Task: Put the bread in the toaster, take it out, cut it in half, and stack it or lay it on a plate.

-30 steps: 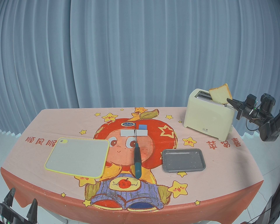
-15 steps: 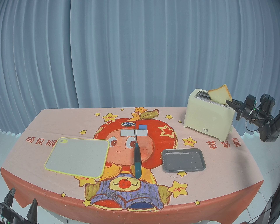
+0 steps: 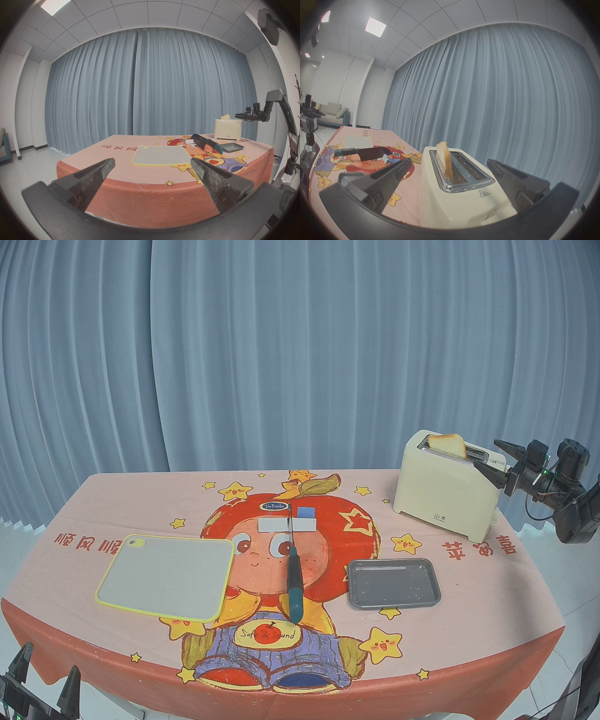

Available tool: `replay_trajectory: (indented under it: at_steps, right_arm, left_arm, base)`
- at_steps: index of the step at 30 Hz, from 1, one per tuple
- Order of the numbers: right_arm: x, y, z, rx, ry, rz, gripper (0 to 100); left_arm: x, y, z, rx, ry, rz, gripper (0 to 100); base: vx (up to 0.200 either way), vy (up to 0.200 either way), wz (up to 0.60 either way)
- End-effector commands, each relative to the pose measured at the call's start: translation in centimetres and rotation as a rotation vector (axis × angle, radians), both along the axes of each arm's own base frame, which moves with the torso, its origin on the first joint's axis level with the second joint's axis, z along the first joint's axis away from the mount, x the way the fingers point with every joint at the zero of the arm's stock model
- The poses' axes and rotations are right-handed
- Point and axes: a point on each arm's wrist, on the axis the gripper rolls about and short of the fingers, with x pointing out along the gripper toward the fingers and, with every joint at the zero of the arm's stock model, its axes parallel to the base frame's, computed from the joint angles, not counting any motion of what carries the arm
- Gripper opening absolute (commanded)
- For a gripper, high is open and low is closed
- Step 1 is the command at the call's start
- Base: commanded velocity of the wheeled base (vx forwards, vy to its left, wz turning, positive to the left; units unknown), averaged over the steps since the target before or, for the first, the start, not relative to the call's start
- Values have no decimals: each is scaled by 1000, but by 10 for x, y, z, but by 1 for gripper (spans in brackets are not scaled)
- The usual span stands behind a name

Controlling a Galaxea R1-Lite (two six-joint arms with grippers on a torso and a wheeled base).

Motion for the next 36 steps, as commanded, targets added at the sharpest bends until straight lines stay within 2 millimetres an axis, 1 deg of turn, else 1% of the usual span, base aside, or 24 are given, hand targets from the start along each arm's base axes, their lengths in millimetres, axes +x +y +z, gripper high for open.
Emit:
replay_trajectory:
  at_steps: [1,10,13,14,17,18,21,23,24,25,28,30,31,34,36]
  right_arm:
    - [-1,0,1,-1,-4,1,100]
    - [-2,-1,5,1,-9,-2,100]
    - [-7,-1,15,22,-17,-6,100]
    - [-11,-1,21,40,-17,-7,100]
    - [-18,0,28,57,-17,-6,100]
    - [-27,2,32,67,-12,-8,100]
    - [-46,7,36,83,10,-11,100]
    - [-56,8,35,88,24,-15,100]
    - [-58,9,35,88,25,-15,100]
    - [-68,9,36,93,36,-20,100]
    - [-80,11,40,97,33,-18,100]
    - [-92,13,42,110,45,-19,100]
    - [-100,13,44,122,50,-23,0]
    - [-119,18,47,144,63,-19,0]
    - [-141,23,41,159,97,-18,0]
  left_arm:
    - [1,0,-5,0,17,0,100]
    - [1,0,-5,0,17,0,100]
    - [1,0,-5,0,17,0,100]
    - [1,0,-5,0,17,0,100]
    - [1,0,-5,0,17,0,100]
    - [1,0,-5,0,17,0,100]
    - [1,0,-5,0,17,0,100]
    - [1,0,-5,0,17,0,100]
    - [1,0,-5,0,17,0,100]
    - [1,0,-5,0,17,0,100]
    - [1,0,-5,0,17,0,100]
    - [1,0,-5,0,17,-2,100]
    - [1,0,-5,0,17,0,100]
    - [1,0,-5,0,17,0,100]
    - [1,0,-5,0,17,-2,100]
  base:
    - [0,0,0]
    - [0,0,0]
    - [0,0,0]
    - [0,0,0]
    - [0,0,0]
    - [0,0,0]
    - [0,0,0]
    - [0,0,0]
    - [0,0,0]
    - [0,0,0]
    - [0,0,0]
    - [0,0,0]
    - [0,0,0]
    - [0,0,0]
    - [0,0,0]
